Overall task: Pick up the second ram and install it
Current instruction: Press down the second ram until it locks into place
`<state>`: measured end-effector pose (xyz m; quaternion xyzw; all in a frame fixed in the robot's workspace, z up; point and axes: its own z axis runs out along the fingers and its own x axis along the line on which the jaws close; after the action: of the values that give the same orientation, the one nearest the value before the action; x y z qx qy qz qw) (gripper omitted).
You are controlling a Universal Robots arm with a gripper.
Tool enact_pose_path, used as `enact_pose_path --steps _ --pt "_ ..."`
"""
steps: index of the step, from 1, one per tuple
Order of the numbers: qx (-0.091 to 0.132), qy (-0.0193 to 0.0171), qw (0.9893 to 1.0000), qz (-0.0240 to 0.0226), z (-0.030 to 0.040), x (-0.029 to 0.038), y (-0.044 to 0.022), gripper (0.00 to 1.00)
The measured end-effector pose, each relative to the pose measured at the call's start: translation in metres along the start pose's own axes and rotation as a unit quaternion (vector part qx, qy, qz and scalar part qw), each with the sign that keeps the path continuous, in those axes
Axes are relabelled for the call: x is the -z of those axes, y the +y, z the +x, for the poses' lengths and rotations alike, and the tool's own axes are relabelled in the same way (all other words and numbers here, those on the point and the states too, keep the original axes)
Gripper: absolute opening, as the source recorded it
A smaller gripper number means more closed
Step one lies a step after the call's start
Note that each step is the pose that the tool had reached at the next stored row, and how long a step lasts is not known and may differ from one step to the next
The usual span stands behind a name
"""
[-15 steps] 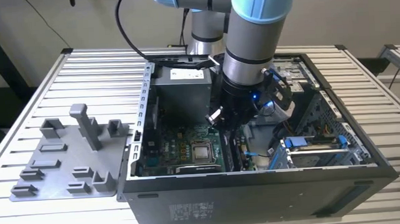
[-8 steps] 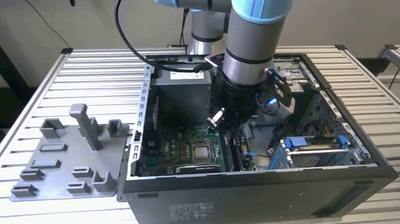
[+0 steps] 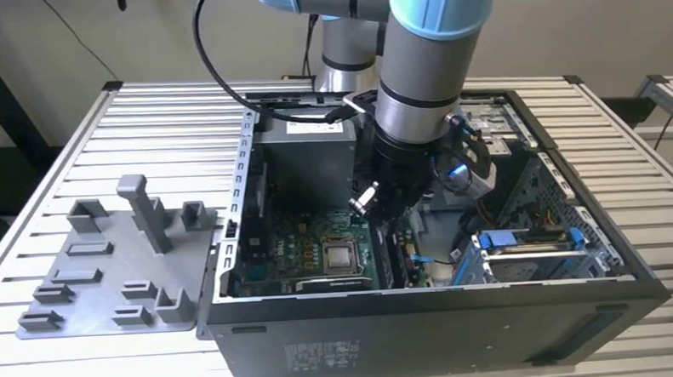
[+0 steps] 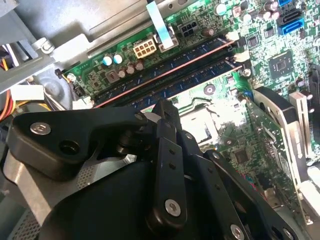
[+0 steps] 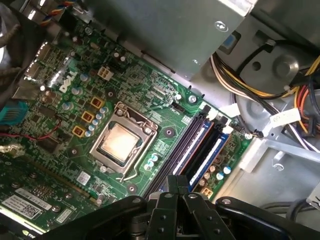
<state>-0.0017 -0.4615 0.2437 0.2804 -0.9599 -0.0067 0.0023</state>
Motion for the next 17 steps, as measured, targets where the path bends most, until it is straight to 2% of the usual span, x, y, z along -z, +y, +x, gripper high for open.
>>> enact_pose_path --steps 5,9,13,17 --pt "0.031 0.0005 0.9995 0.0 0.0 0.0 0.0 0.11" --pt "0.057 0.0008 0.9984 0.0 0.0 0.0 0.0 0.11" --pt "0.082 0.0012 0.9966 0.0001 0.0 0.0 0.0 0.11" --pt "0.107 0.0016 0.9943 0.0001 0.0 0.0 0.0 0.11"
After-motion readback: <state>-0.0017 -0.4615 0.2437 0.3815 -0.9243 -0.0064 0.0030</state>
